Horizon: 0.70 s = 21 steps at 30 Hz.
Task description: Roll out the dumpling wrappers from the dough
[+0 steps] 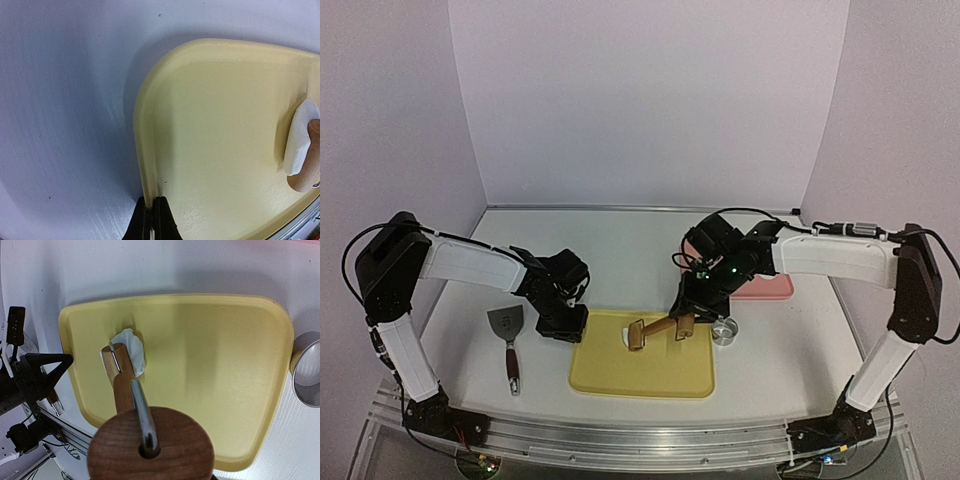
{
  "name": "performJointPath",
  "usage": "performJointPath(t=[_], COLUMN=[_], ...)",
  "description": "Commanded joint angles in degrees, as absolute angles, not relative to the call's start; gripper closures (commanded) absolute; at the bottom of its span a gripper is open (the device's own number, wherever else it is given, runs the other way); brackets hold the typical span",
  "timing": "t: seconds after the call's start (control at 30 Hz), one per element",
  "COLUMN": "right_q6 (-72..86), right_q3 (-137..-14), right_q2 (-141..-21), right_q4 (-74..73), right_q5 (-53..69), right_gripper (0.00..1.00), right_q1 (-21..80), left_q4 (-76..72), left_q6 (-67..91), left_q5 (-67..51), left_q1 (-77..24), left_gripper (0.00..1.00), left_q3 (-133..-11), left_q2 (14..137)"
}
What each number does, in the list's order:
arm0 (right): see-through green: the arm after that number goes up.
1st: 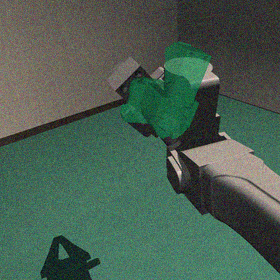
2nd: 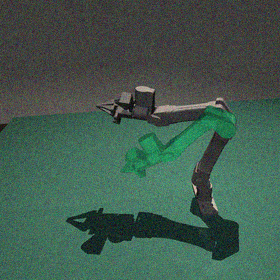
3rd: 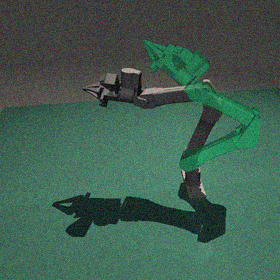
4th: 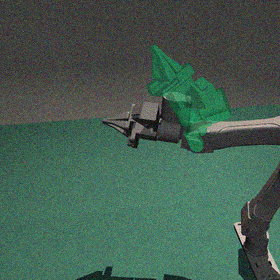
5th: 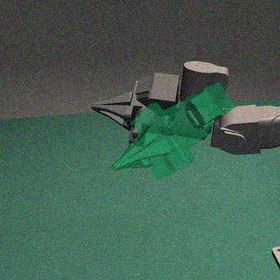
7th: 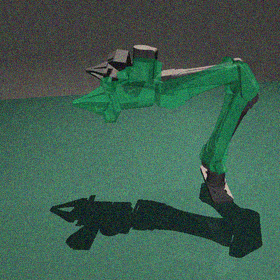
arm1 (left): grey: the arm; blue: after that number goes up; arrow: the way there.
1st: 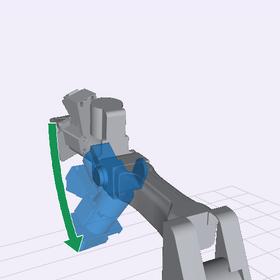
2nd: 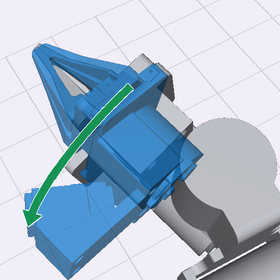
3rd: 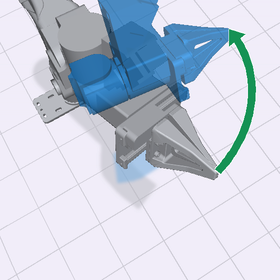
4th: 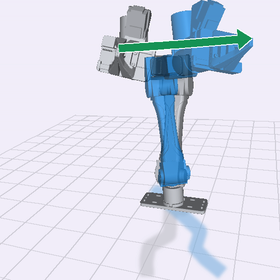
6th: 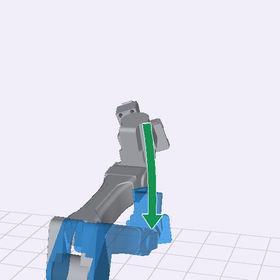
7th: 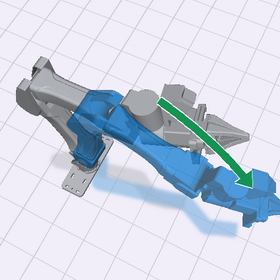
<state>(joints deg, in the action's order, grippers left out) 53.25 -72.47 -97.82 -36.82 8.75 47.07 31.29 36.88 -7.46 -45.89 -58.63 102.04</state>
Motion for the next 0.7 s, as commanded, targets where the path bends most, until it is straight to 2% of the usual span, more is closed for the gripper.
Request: performJointPath(t=[0.0, 0.67], right_q6=[54.2, 54.1], right_q3=[-68.1, -67.5], right_q2=[-100.4, -99.6], right_q4=[-54.4, -55.2], right_q5=[-8.3, -9.4], right_gripper=[1.00, 1.00], right_q1=[44.5, 44.0], left_q4=[37.2, 37.2], left_q6=[35.6, 35.6], left_q5=[-3.0, -2.9], left_q1=[-45.8, -45.8], left_gripper=[1.00, 1.00], left_q3=[-55.9, -55.9], left_q2=[103.4, 103.4])
